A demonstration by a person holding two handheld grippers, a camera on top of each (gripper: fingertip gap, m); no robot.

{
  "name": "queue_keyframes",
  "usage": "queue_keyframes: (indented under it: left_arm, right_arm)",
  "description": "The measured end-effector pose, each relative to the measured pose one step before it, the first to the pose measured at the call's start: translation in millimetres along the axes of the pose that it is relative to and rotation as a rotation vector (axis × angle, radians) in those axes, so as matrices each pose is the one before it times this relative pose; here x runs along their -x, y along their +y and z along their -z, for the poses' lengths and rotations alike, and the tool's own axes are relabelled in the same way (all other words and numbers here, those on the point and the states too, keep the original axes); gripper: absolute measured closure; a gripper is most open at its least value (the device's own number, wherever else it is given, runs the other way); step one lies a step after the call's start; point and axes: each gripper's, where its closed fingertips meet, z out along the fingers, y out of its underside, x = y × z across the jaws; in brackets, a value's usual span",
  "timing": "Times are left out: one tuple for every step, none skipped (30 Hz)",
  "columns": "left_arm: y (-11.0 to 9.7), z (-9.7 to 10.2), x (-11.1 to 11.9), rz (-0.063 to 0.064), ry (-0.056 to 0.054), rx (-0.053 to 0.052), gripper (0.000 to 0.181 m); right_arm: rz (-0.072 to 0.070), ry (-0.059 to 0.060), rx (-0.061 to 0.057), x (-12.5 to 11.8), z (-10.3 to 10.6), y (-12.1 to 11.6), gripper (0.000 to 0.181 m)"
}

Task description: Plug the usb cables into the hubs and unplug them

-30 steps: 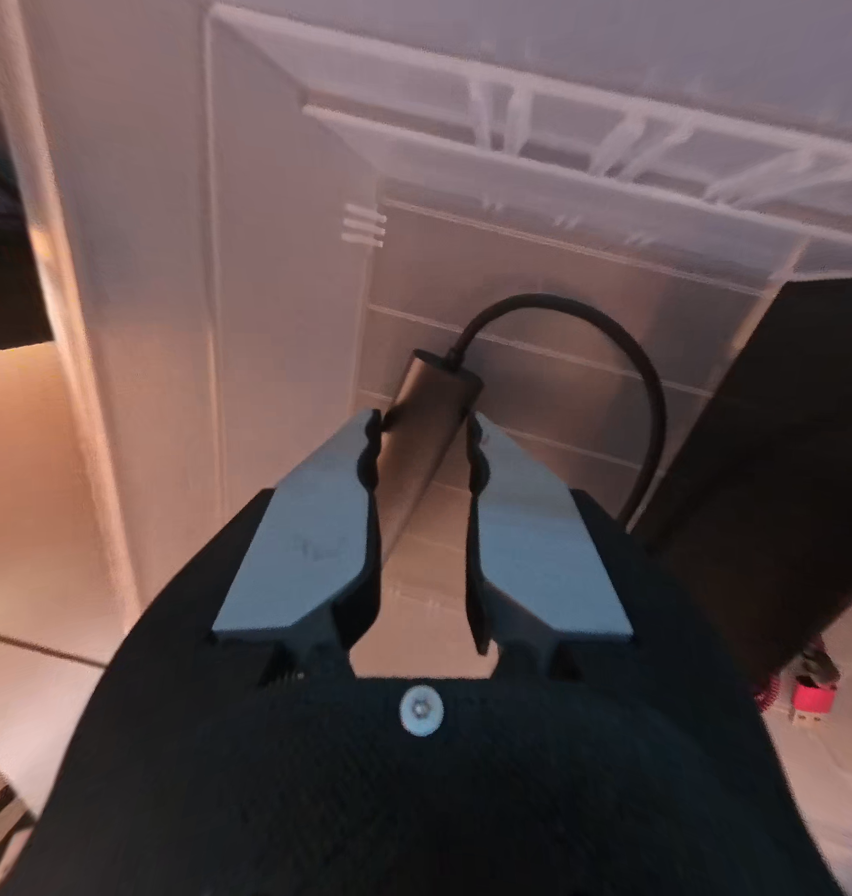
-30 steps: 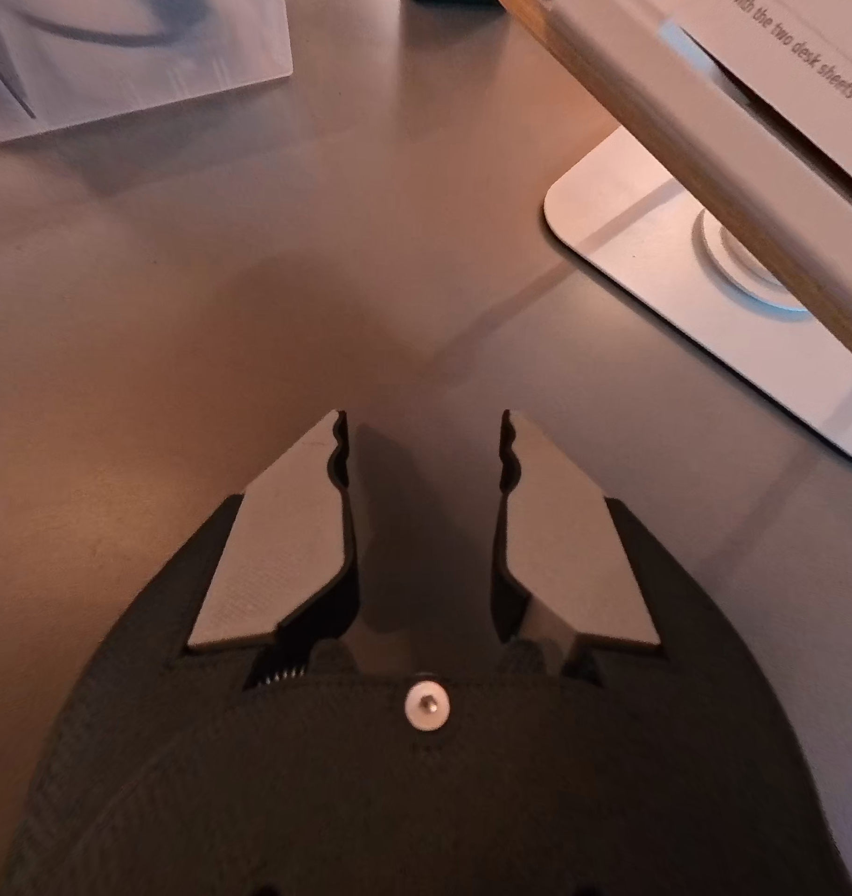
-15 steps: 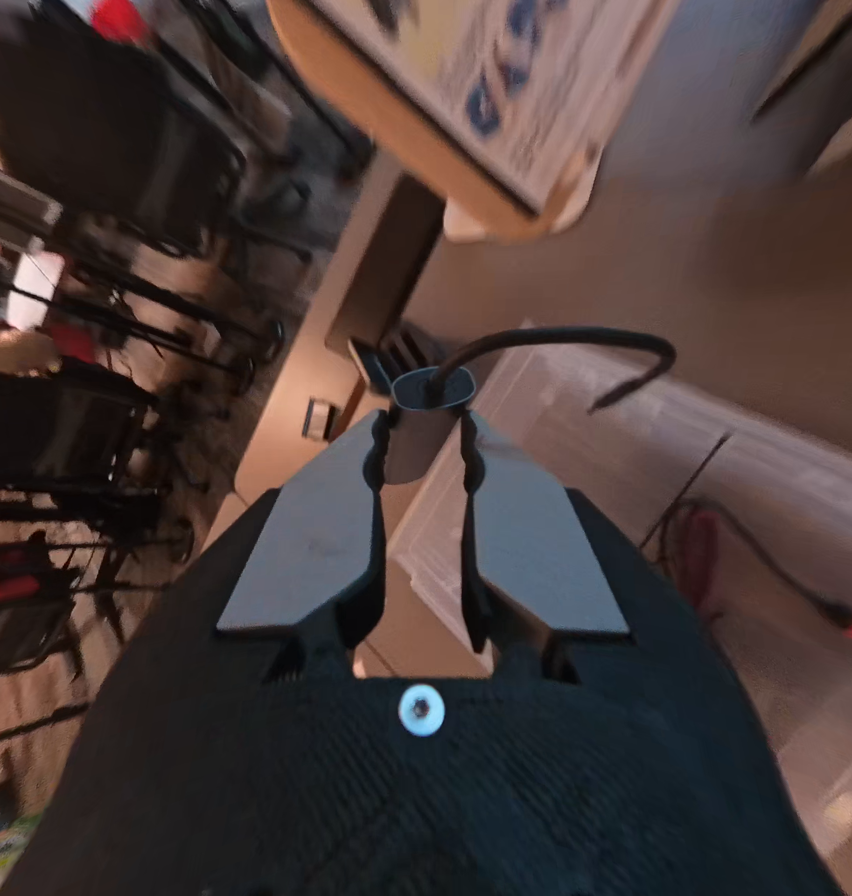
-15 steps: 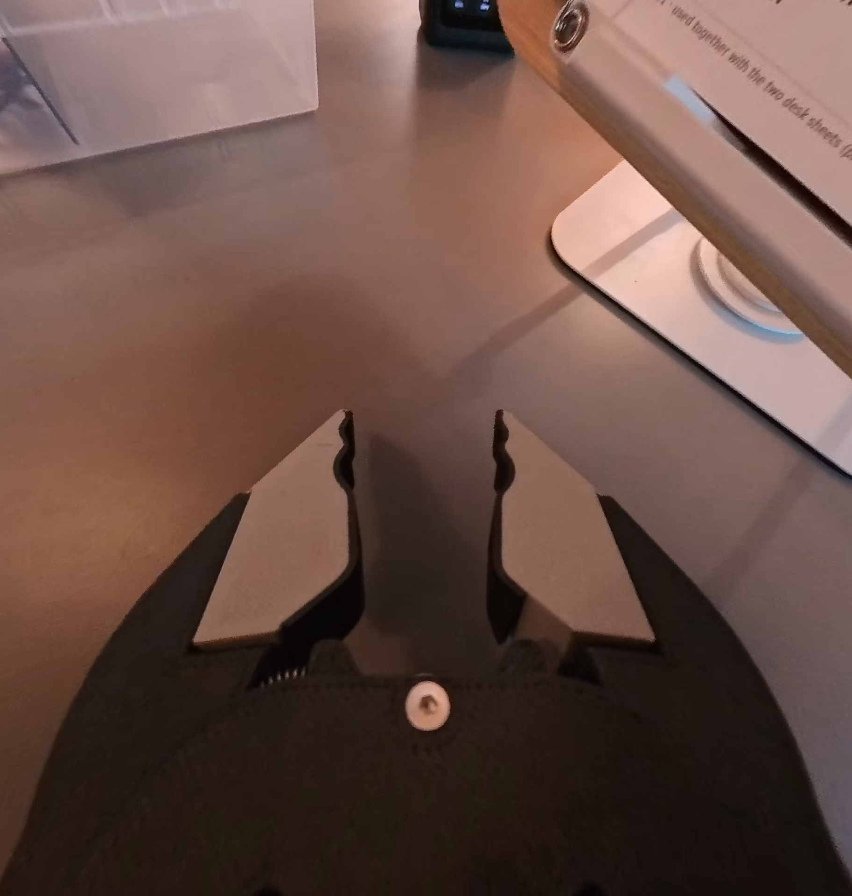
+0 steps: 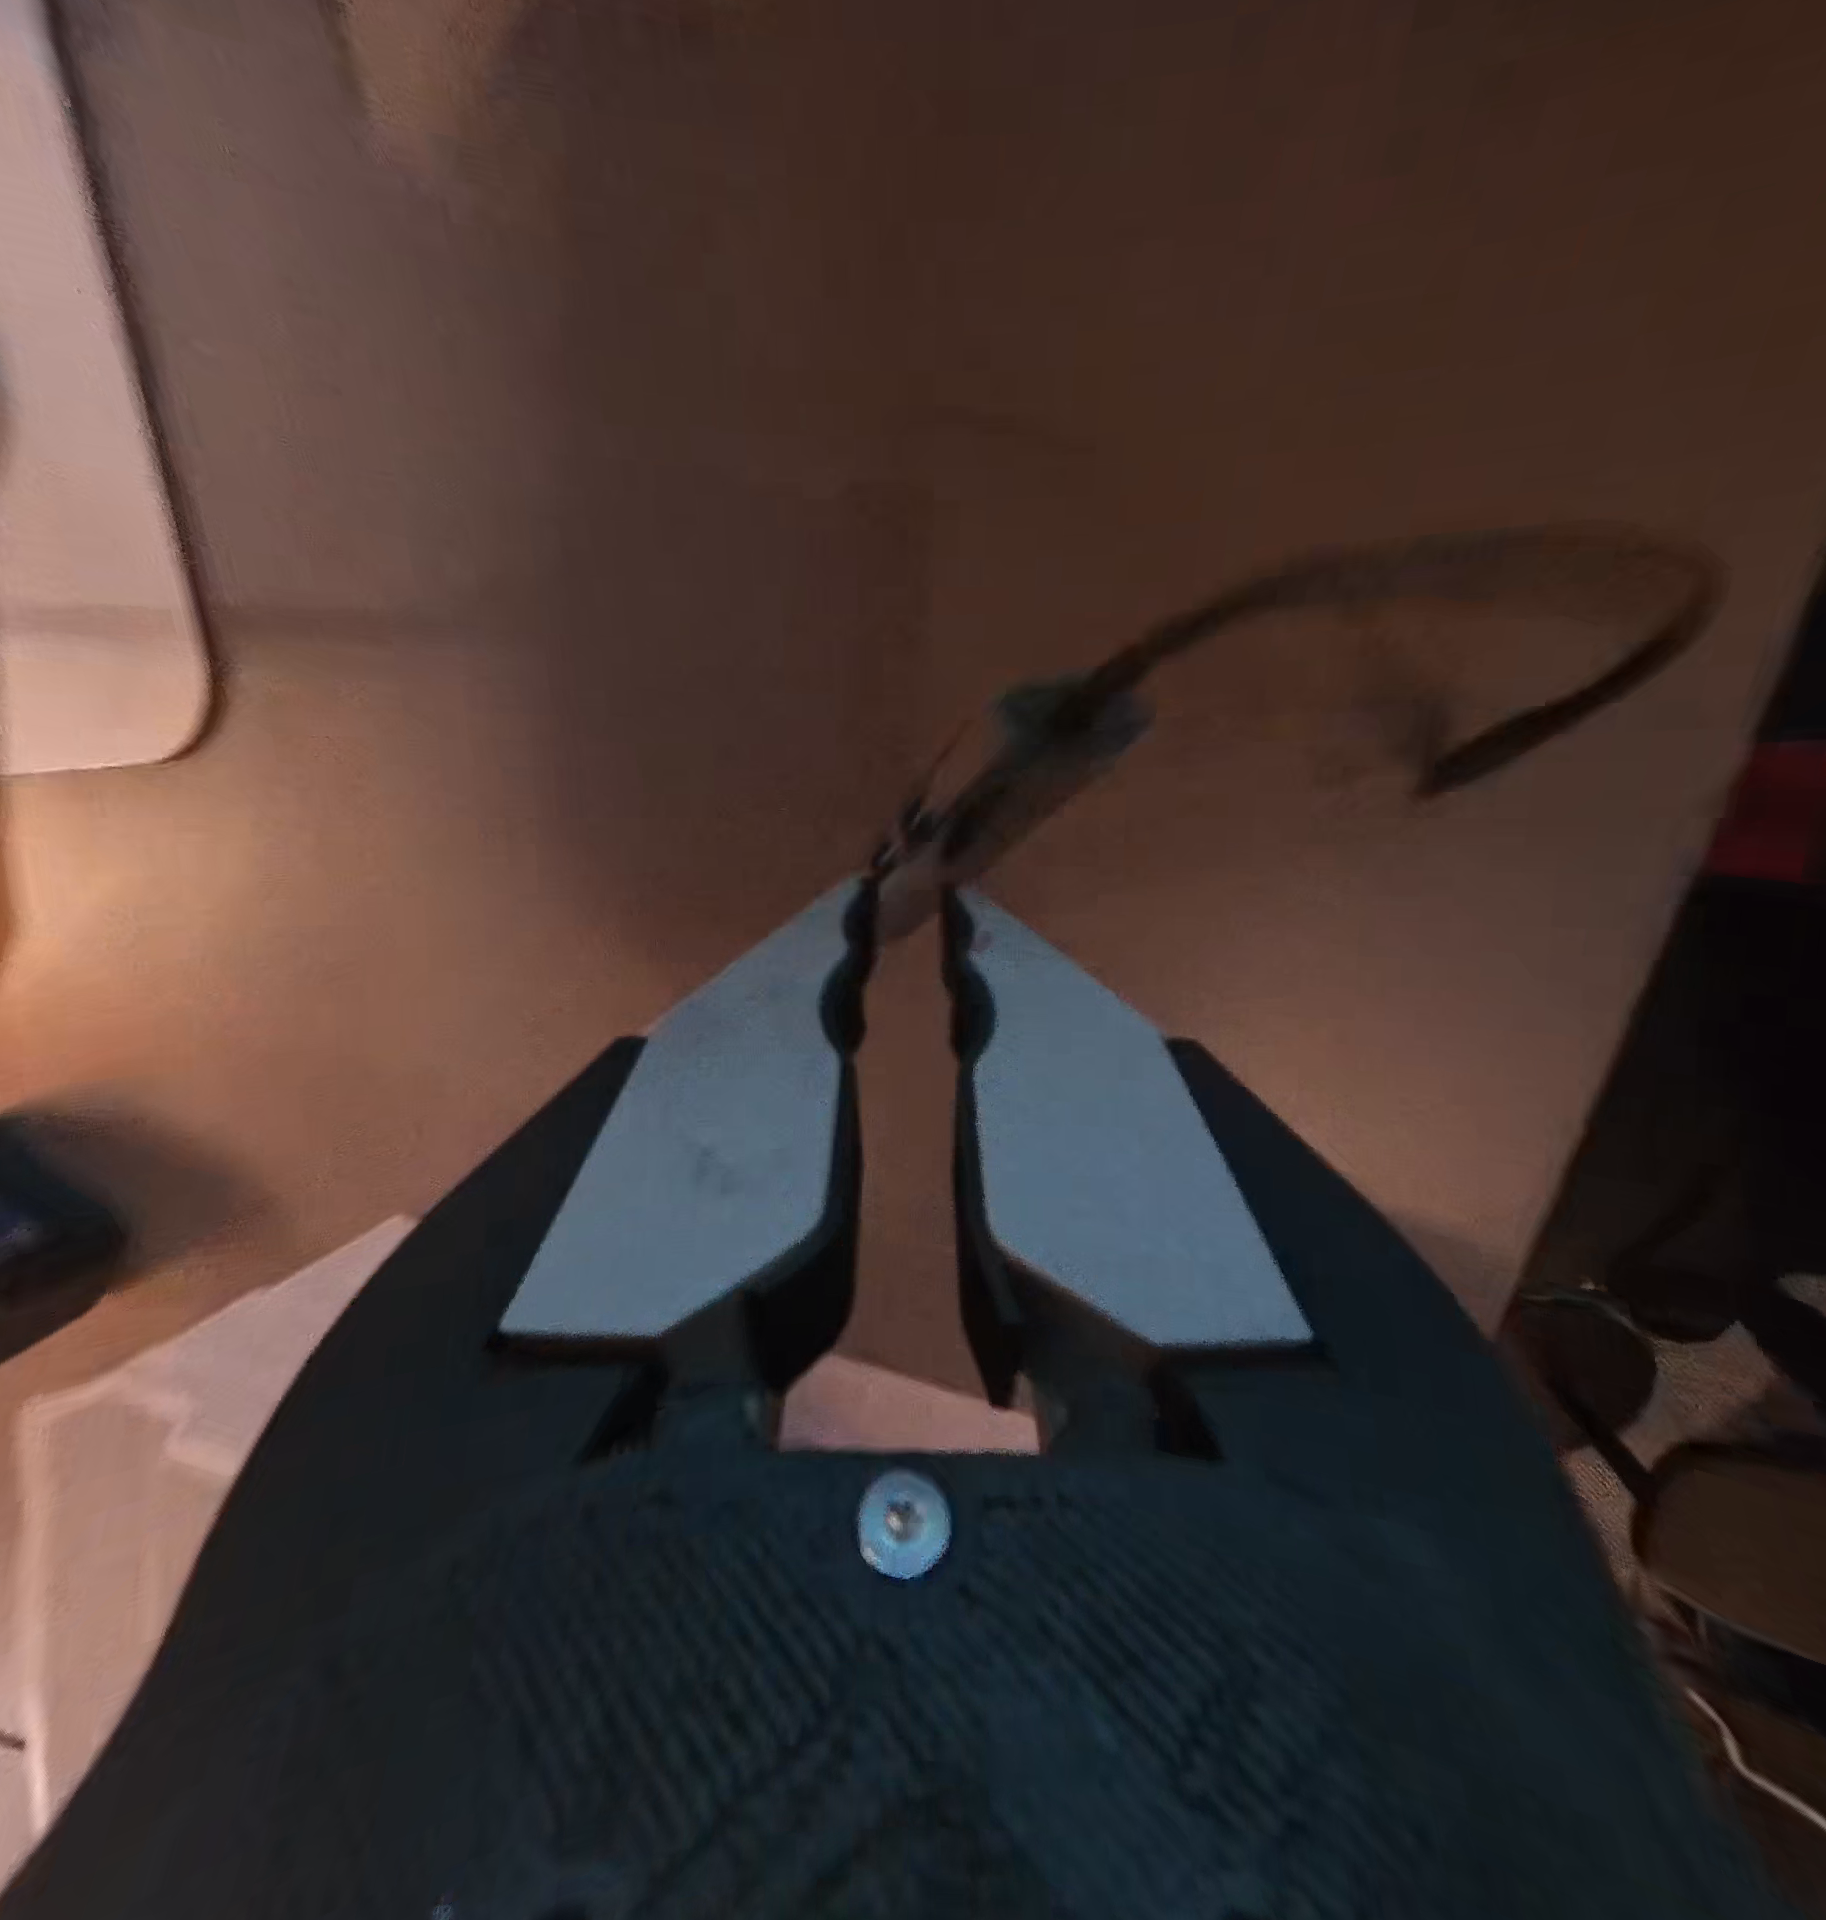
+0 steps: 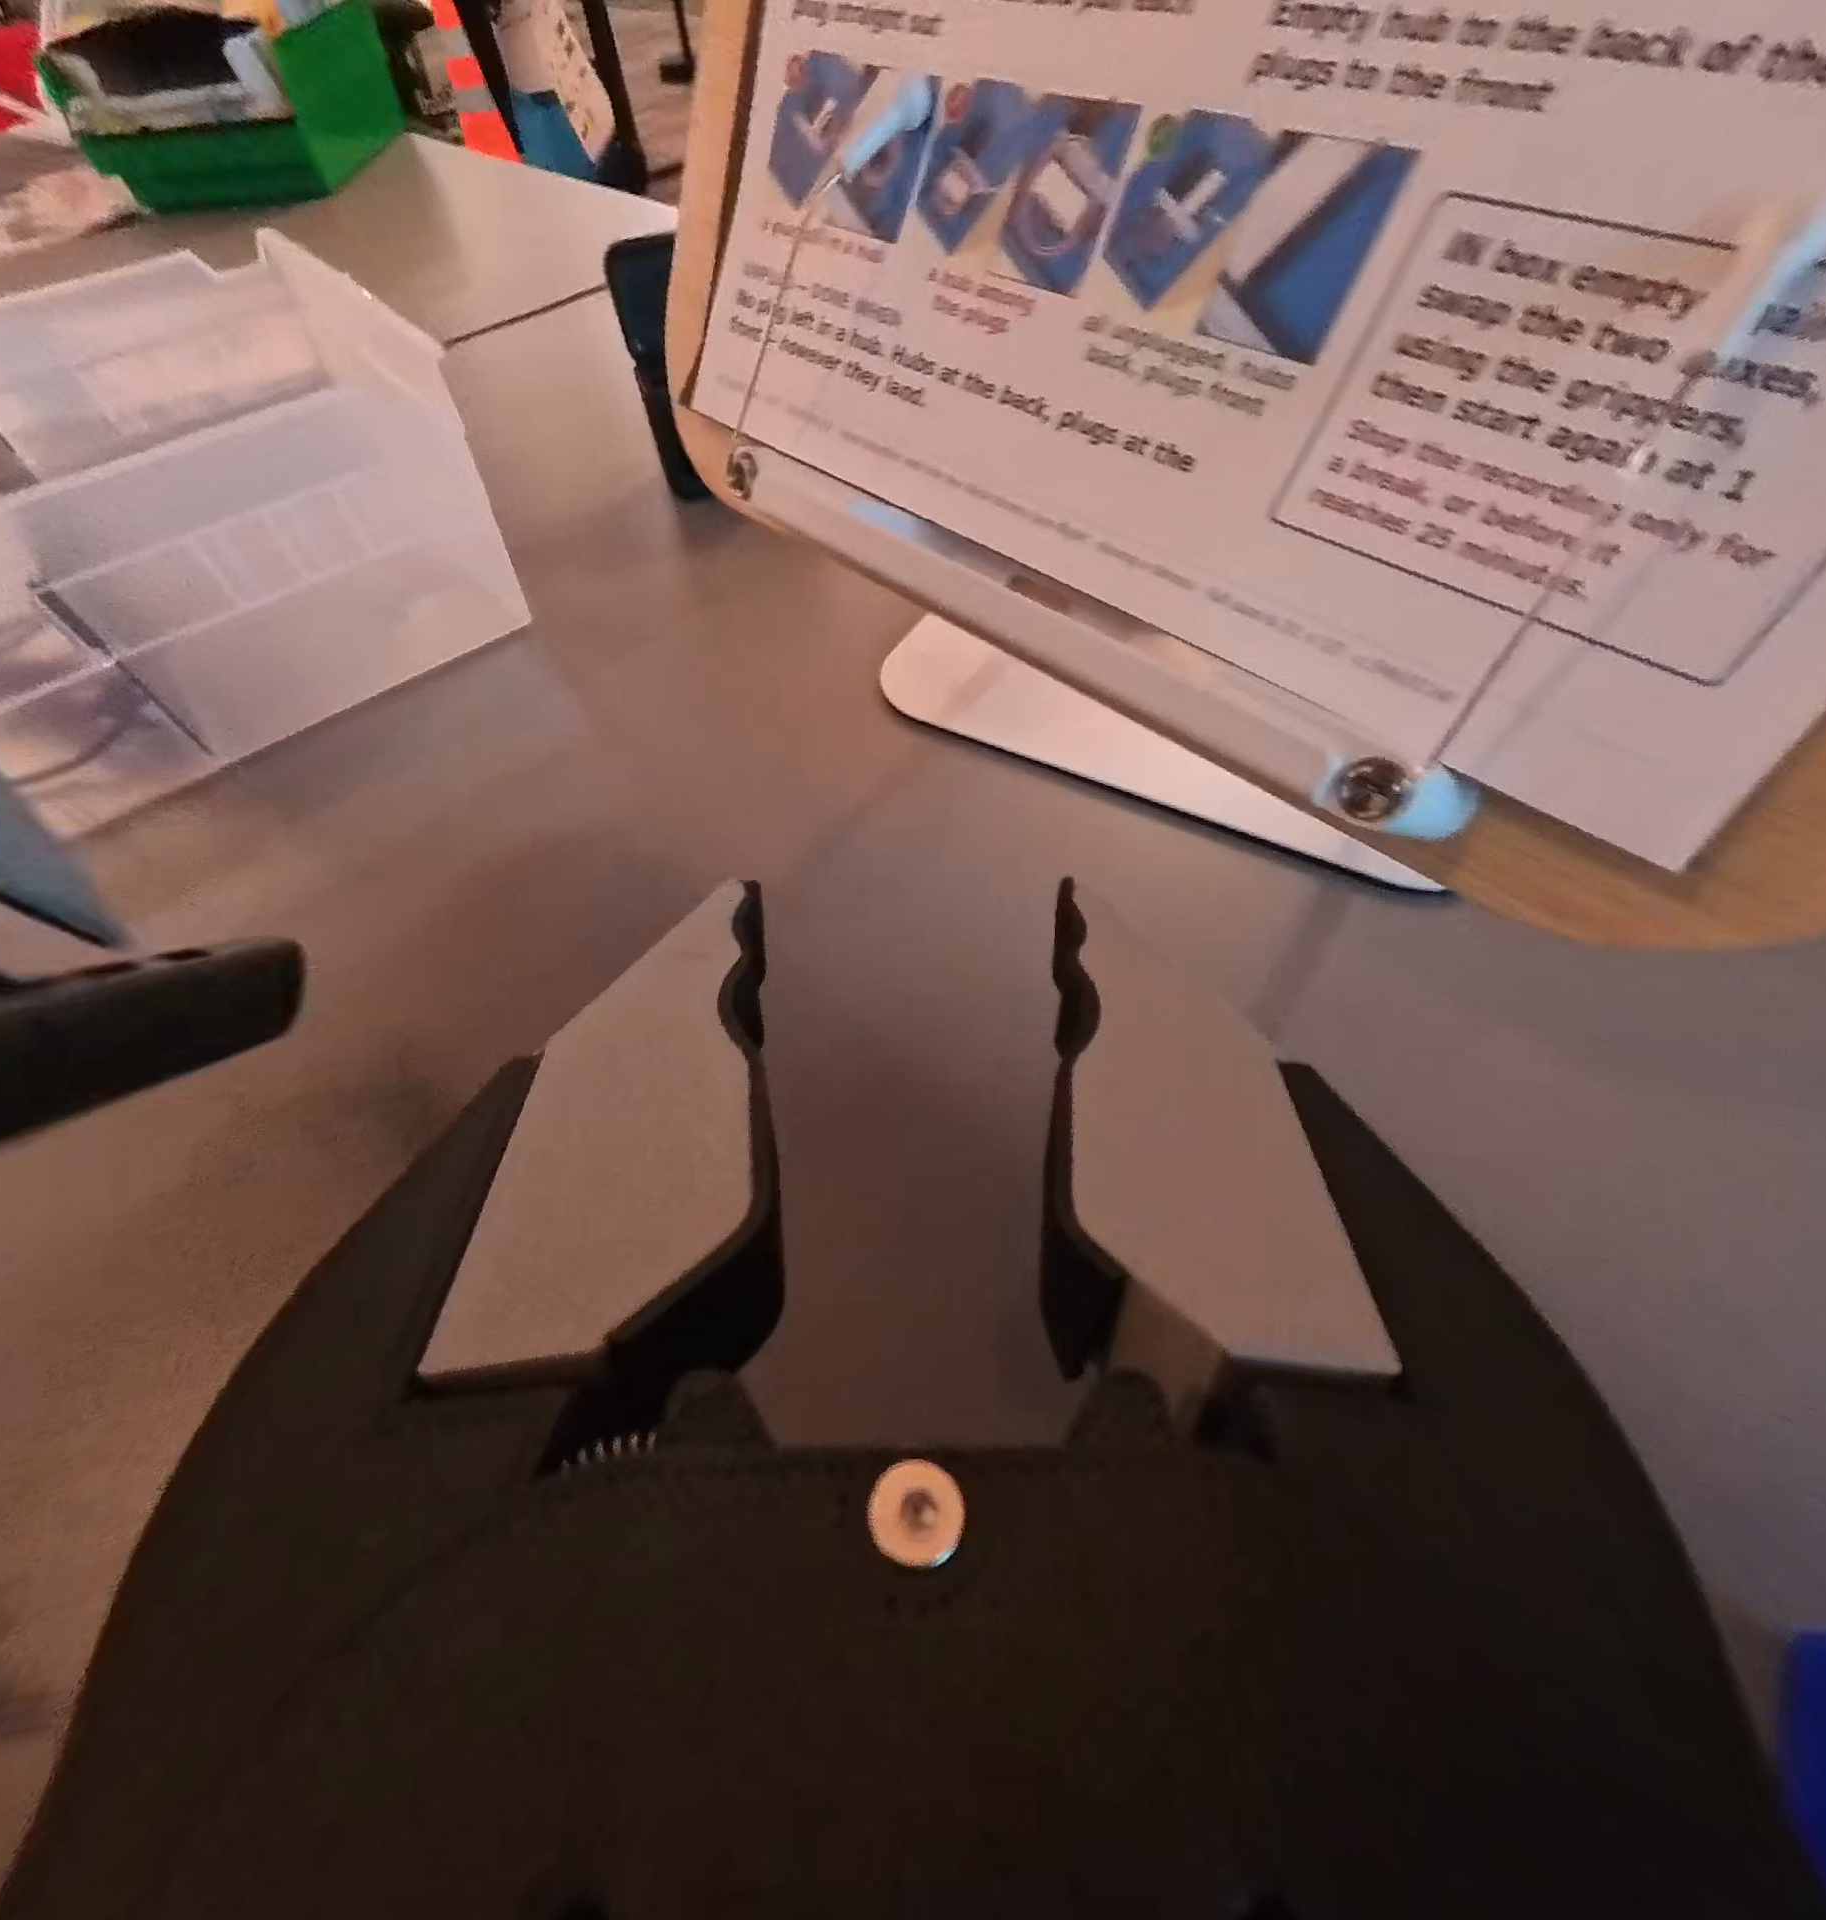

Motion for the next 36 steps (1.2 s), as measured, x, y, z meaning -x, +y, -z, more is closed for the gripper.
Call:
queue_keyframes:
  left_arm:
    - [0.55, -16.37, -1.06, 0.0031, 0.0119, 0.0339, 0.164]
    - [-0.25, -12.01, 0.77, 0.0086, 0.0052, 0.0191, 0.16]
    - [-0.83, -8.34, 0.29, 0.0194, 0.012, 0.007, 0.153]
    - [0.73, -5.51, -0.83, 0.0295, 0.0215, 0.0078, 0.141]
    - [3.4, -3.98, -0.38, 0.0298, 0.0211, 0.0182, 0.126]
    - [4.18, -3.01, 1.92, 0.0237, 0.0063, 0.0167, 0.12]
    - [2.7, -2.17, 1.88, 0.0197, 0.0006, -0.0022, 0.12]
    - [0.46, -1.5, -1.28, 0.0132, 0.0152, -0.0233, 0.119]
    - [-0.23, -1.79, -2.47, 0.016, 0.017, -0.0275, 0.119]
    - [-0.05, -2.29, -1.98, 0.0139, 0.0092, -0.0238, 0.119]
    - [-1.05, -2.66, -2.78, 0.0058, 0.0059, -0.0257, 0.118]
    - [-2.99, -2.83, -3.92, 0.003, 0.0075, -0.0326, 0.117]
    - [-5.18, -2.99, -3.96, 0.005, 0.0047, -0.0397, 0.117]
    - [-4.68, -3.75, -3.55, 0.0049, 0.0018, -0.0316, 0.116]
    - [-2.58, -4.56, -1.47, -0.002, -0.0097, -0.0139, 0.115]
    - [-0.68, -5.39, 0.23, -0.0094, -0.019, -0.0003, 0.115]
    - [0.13, -5.9, 0.21, -0.0136, -0.0147, 0.0053, 0.116]
    - [-3.2, -4.93, -0.87, -0.0141, -0.0066, -0.0153, 0.115]
    - [-5.37, -1.84, -2.29, -0.0091, 0.0078, -0.0303, 0.123]
    - [-3.71, -1.56, 0.21, -0.0003, -0.0022, -0.0157, 0.13]
    - [-2.2, -0.72, -0.14, -0.0036, 0.0023, -0.0063, 0.143]
    - [-1.45, -0.56, 0.14, -0.0151, -0.0029, -0.0029, 0.149]
    - [-1.52, -0.51, 0.22, -0.0268, -0.0071, -0.007, 0.15]
    - [-2.05, -0.1, 2.4, -0.0419, -0.0285, -0.0142, 0.15]
    - [-2.01, -0.04, 3.61, -0.0393, -0.0411, -0.0153, 0.15]
    - [-1.27, -0.15, 2.74, -0.0283, -0.0346, -0.0109, 0.15]
    - [-1.3, -0.36, 3.98, -0.0277, -0.0425, -0.0129, 0.15]
    - [-1.8, -0.4, 5.73, -0.0322, -0.0545, -0.0164, 0.15]
    - [-2.2, -0.2, 5.97, -0.0368, -0.0564, -0.0194, 0.15]
    - [-2.41, 0.19, 6.41, -0.0368, -0.0573, -0.0195, 0.15]
    - [-3.06, 0.74, 6.89, -0.0454, -0.0644, -0.0229, 0.15]
    - [-2.6, 0.72, 6.53, -0.0622, -0.0692, -0.0189, 0.15]
    - [-0.83, 0.53, 6.33, -0.0798, -0.0771, -0.0077, 0.15]
    - [-0.38, 0.42, 6.31, -0.0924, -0.089, -0.0069, 0.15]
    - [-1.86, 0.78, 4.32, -0.0975, -0.0899, -0.021, 0.15]
    - [-2.19, 0.87, 0.47, -0.0886, -0.0595, -0.0201, 0.15]
  right_arm:
    - [-0.018, -0.0023, -0.004, -3.33, 1.2, 0.49, 0.128]
    - [-0.0153, -0.0002, 0.0002, -3.04, 0.86, 1.0, 0.128]
    - [-0.0112, -0.0022, 0.005, -2.16, 0.41, 1.49, 0.127]
    - [-0.007, -0.0072, 0.0118, -0.89, 0.04, 1.91, 0.126]
    - [-0.0013, -0.0112, 0.0209, 0.22, 0.32, 2.34, 0.125]
    - [0.0041, -0.0115, 0.0244, 0.42, 1.02, 2.28, 0.125]
    - [0.0072, -0.0193, 0.0154, 2.13, 1.58, 0.92, 0.124]
    - [0.0066, -0.0374, 0.0066, 5.18, 1.95, -0.22, 0.124]
    - [0.0046, -0.0534, 0.008, 7.75, 1.47, 0.23, 0.124]
    - [0.0064, -0.0645, 0.0184, 9.45, 0.91, 2.17, 0.124]
    - [0.0143, -0.0739, 0.0298, 11.24, 0.58, 3.95, 0.125]
    - [0.0232, -0.0804, 0.0407, 12.93, 0.51, 5.81, 0.124]
    - [0.0296, -0.0884, 0.0526, 15.46, 0.33, 8.02, 0.122]
    - [0.0309, -0.0906, 0.0614, 17.11, -0.37, 9.88, 0.122]
    - [0.0325, -0.0766, 0.0647, 16.33, -1.73, 11.11, 0.119]
    - [0.0396, -0.0481, 0.0633, 12.51, -2.79, 10.78, 0.115]
    - [0.0411, -0.0094, 0.0543, 6.58, -3.84, 9.16, 0.114]
    - [0.035, 0.007, 0.0508, 3.25, -4.14, 8.44, 0.115]
    - [0.0209, 0.0012, 0.0509, 2.66, -4.44, 8.67, 0.116]
    - [0.0039, -0.004, 0.0466, 2.02, -4.65, 8.5, 0.116]
    - [-0.0086, -0.0029, 0.0465, 0.15, -4.97, 9.07, 0.119]
    - [-0.0068, 0.0102, 0.044, -2.95, -4.24, 7.79, 0.126]
    - [0.0033, 0.0188, -0.0051, -3.62, -0.21, -1.17, 0.143]
    - [0.0024, 0.0085, 0.0094, -1.55, 0.05, 0.56, 0.15]
    - [0.0092, 0.0221, 0.0165, -2.9, -0.81, 2.47, 0.153]
    - [0.0176, 0.0234, 0.0038, -2.35, 0.14, 0.09, 0.154]
    - [0.0176, 0.0311, 0.0029, -3.64, 0.65, -0.49, 0.154]
    - [0.0186, 0.0439, 0.0019, -5.78, 1.16, -0.6, 0.154]
    - [0.0189, 0.044, 0.0012, -5.74, 1.11, -0.66, 0.155]
    - [0.0155, 0.0439, -0.0022, -5.96, 1.17, -0.97, 0.155]
    - [0.0102, 0.042, -0.0057, -6.16, 1.36, -1.15, 0.155]
    - [0.0022, 0.0323, -0.015, -5.5, 2.0, -2.44, 0.156]
    - [-0.006, 0.0185, -0.027, -3.91, 2.72, -3.97, 0.158]
    - [-0.0119, 0.0041, -0.0349, -2.27, 3.1, -4.8, 0.16]
    - [-0.0172, -0.0183, -0.0362, 0.88, 2.6, -4.58, 0.158]
    - [-0.0239, -0.0285, -0.0263, 1.92, 1.43, -3.07, 0.148]
